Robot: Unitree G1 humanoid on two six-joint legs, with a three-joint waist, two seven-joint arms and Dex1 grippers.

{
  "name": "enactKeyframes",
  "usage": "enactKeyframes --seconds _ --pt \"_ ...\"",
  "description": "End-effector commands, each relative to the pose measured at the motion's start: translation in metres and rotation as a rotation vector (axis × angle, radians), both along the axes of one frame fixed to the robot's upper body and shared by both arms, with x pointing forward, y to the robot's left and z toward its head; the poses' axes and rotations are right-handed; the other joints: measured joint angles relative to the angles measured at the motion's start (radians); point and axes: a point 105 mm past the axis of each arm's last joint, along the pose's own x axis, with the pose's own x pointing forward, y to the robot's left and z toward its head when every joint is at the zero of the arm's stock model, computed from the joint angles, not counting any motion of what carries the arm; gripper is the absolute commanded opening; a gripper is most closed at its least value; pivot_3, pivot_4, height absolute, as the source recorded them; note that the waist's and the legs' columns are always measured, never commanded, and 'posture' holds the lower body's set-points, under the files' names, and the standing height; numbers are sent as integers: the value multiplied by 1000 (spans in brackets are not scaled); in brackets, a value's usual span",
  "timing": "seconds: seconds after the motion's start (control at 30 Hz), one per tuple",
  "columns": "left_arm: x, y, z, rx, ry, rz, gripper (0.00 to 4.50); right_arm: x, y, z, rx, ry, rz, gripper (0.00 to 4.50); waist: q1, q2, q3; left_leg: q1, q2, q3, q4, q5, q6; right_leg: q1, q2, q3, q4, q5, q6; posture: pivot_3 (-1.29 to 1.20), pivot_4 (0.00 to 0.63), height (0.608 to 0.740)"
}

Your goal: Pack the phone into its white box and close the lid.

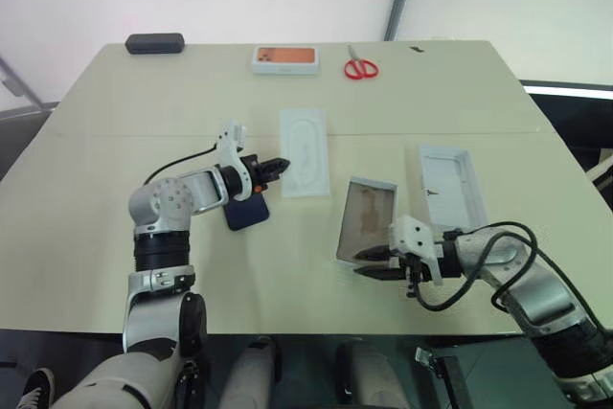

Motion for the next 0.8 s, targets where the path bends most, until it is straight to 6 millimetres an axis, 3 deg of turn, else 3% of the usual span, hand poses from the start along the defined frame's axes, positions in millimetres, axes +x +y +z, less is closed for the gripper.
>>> enactKeyframes --seconds 0.03,0.23,0.33,0.53,0.67,0.8 --pt "-1 0 13 -36 -43 -2 0 11 2 9 -17 -90 11 28 -2 0 0 0 0 0 0 0 0 0 0 0 0 0 0 0 150 740" --pt "0 -3 23 -90 -38 -12 0 35 16 28 28 -208 14 28 -4 0 0 0 0 0 0 0 -1 0 0 0 0 0 0 0 150 740" --pt "0 -5 35 -135 -49 -19 0 61 22 32 1 -303 -33 28 -3 -1 0 0 0 0 0 0 -1 0 0 0 0 0 0 0 150 740" --pt "6 -3 40 -166 -44 7 0 68 30 34 59 -281 -33 28 0 -1 0 0 0 -1 -1 1 -1 0 0 0 -1 0 0 0 150 740" --pt "2 -8 37 -149 -43 -11 0 70 27 40 87 -284 -58 1312 -1 -1 0 0 0 -1 0 1 -1 0 0 0 -1 0 0 0 150 740" --pt "-3 -11 31 -141 -25 -25 0 70 18 48 124 -261 -95 3345 -2 -1 0 0 0 -1 0 1 -1 0 0 0 0 0 0 0 150 740"
